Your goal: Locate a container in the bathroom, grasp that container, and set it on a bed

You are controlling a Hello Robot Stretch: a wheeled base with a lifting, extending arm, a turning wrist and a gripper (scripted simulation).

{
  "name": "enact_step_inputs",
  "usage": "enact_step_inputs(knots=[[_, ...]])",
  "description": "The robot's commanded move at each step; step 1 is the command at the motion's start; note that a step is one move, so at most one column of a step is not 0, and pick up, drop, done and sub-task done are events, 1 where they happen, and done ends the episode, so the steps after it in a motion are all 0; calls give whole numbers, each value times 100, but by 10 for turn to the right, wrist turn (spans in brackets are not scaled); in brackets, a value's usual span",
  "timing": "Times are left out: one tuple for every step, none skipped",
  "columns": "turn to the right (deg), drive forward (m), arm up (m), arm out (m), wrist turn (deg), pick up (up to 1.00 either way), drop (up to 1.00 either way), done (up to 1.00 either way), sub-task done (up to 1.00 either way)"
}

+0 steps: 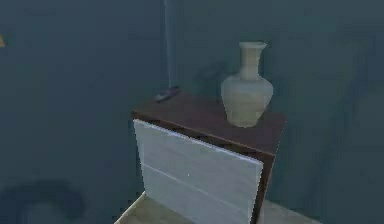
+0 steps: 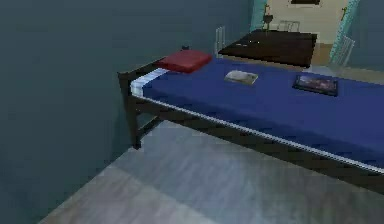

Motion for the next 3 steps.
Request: enact_step_inputs(knots=[[-450,0,0,0,0,0,0,0,0],[-450,0,0,0,0,0,0,0,0],[-450,0,0,0,0,0,0,0,0]])
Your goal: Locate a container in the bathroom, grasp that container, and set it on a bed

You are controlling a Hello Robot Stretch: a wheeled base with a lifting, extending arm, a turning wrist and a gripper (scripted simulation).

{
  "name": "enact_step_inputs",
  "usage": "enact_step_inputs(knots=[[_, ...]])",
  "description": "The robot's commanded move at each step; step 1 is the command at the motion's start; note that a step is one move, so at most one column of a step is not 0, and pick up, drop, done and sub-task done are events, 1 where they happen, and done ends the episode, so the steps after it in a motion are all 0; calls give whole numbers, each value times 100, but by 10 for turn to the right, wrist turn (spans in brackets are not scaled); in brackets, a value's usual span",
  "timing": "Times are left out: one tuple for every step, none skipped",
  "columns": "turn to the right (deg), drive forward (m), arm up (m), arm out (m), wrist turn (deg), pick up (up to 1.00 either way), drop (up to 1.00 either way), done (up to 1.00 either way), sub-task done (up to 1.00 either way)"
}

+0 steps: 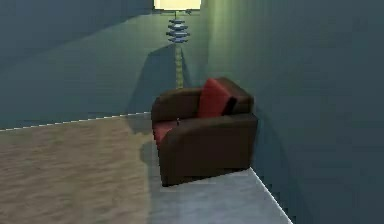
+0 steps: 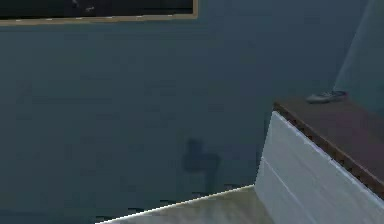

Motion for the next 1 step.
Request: enact_step_inputs(knots=[[-390,0,0,0,0,0,0,0,0]])
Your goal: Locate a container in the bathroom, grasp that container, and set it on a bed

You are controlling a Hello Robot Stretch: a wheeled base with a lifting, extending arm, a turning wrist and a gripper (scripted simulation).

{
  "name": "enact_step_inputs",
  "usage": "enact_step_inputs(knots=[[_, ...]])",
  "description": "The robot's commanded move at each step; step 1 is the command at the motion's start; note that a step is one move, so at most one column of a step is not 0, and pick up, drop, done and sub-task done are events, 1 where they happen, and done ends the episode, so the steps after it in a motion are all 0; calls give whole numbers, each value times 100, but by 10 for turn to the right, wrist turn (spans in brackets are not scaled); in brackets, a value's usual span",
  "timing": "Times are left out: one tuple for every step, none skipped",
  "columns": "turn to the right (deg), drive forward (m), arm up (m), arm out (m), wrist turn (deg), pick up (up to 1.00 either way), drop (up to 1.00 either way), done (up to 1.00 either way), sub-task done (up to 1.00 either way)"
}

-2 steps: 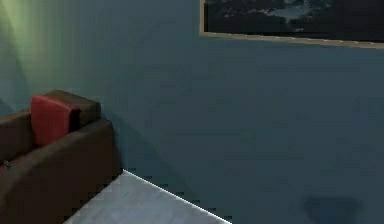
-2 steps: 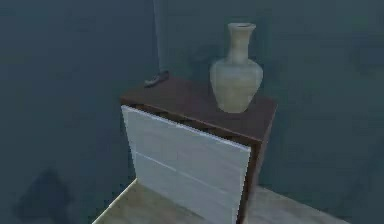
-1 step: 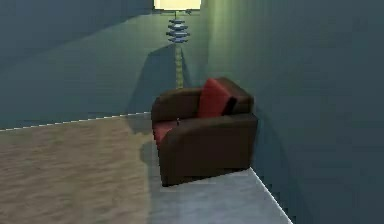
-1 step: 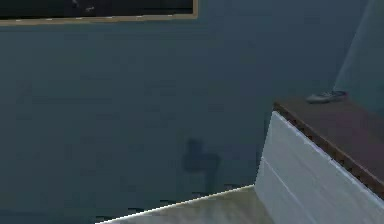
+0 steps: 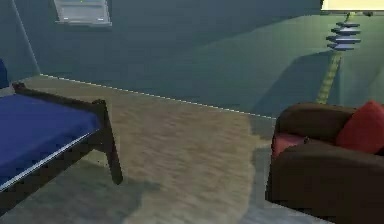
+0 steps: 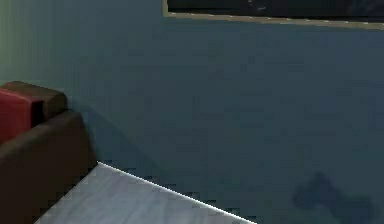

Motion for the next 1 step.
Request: enact_step_inputs(knots=[[0,100,0,0,0,0,0,0,0]])
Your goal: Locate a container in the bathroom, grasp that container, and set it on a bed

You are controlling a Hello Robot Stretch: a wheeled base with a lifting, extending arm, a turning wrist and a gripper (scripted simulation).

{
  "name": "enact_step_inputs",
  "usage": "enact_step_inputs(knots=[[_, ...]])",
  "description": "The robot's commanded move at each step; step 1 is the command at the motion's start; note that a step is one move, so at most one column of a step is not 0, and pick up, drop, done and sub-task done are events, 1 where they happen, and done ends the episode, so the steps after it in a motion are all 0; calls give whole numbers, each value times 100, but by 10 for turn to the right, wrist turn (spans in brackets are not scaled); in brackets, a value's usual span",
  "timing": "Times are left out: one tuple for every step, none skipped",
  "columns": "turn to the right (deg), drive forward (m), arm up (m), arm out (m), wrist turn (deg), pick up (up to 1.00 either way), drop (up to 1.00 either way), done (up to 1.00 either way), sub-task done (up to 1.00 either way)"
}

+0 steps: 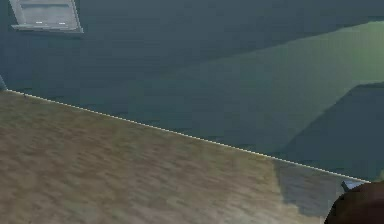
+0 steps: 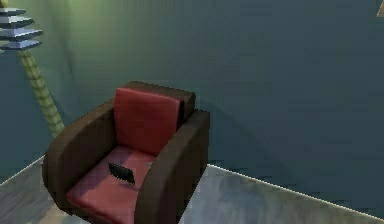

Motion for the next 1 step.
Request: enact_step_inputs(knots=[[-90,0,0,0,0,0,0,0,0]])
